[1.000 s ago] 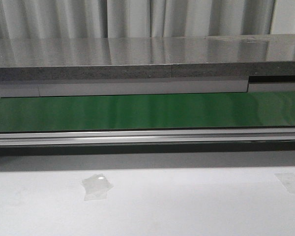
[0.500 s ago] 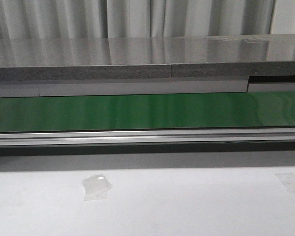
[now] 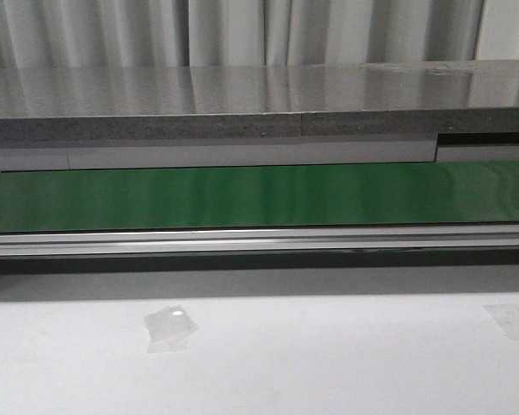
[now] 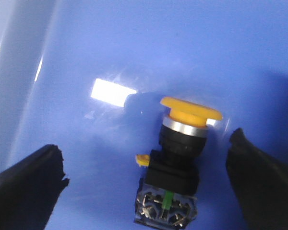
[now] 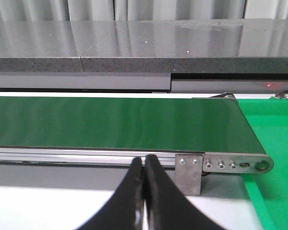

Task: Move button from left to right
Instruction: 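Close the left gripper on the button body and lift it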

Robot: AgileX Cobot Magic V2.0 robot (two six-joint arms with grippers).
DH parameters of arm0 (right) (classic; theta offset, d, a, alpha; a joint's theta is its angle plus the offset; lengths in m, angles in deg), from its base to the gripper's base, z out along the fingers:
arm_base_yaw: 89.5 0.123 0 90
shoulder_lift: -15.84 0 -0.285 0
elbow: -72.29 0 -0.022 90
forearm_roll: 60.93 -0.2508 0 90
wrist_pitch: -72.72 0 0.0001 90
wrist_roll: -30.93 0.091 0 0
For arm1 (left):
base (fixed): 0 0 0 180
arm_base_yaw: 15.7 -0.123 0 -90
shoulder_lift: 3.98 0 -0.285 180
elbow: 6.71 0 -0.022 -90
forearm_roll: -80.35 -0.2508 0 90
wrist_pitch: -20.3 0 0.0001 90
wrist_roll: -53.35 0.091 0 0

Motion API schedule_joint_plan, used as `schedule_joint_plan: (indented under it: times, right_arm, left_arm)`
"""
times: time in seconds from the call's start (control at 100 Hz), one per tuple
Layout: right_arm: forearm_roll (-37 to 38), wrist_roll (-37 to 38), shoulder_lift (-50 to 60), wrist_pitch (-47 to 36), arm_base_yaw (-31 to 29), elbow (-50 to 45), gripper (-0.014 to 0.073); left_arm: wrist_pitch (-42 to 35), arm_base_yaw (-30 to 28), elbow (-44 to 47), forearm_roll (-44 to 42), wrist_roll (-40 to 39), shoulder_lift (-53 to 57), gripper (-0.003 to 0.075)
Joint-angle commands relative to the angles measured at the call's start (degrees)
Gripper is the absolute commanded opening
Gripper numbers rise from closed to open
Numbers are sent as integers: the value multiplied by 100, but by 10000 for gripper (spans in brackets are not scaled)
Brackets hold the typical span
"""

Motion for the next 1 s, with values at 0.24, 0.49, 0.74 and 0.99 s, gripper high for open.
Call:
schedule_joint_plan:
  times: [0.24, 0.49, 0.74, 0.99]
  right_arm:
    - [25, -18, 105, -483, -4, 84, -68]
    - [25, -18, 105, -483, -4, 84, -68]
    - [25, -18, 105, -483, -4, 84, -68]
    - [25, -18, 105, -483, -4, 84, -68]
  left_arm:
    - [-356, -16, -189, 87, -21, 90, 650]
    - [-356, -42, -189, 180, -21, -149, 650]
    - [-352, -178, -189, 321, -21, -179, 576]
    - [-341, -242, -189, 427, -21, -188, 347]
